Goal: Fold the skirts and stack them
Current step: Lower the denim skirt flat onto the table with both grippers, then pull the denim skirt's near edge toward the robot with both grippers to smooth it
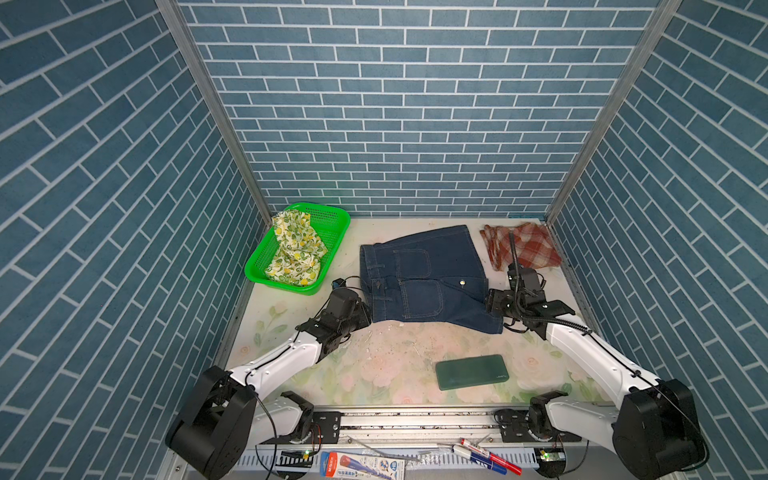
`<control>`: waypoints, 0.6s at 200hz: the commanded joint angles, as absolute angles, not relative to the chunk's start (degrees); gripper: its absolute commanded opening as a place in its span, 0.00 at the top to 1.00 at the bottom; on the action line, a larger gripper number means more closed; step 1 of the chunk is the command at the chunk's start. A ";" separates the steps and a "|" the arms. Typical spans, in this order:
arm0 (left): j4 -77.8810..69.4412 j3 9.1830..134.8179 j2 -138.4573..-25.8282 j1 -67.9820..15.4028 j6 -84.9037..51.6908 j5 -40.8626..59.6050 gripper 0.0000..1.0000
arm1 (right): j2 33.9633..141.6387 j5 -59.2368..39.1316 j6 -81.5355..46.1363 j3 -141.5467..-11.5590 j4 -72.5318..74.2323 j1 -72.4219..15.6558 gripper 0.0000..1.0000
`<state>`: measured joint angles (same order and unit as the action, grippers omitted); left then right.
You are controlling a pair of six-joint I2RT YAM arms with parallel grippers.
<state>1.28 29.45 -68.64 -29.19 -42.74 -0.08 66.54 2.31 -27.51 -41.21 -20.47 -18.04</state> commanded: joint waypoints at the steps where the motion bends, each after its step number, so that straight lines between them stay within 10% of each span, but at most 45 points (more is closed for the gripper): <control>1: 4.67 30.71 -70.14 -30.90 -42.11 -3.68 0.55 | 66.36 1.47 -30.68 -39.61 -22.98 -16.83 0.34; 93: -7.81 33.66 -85.54 -36.39 -43.40 -7.76 0.36 | 65.35 -9.32 -32.12 -34.40 -22.01 -11.68 0.37; 120: -9.99 34.84 -88.42 -36.59 -42.90 -7.34 0.65 | 66.36 -12.16 -33.14 -32.93 -18.41 -11.70 0.45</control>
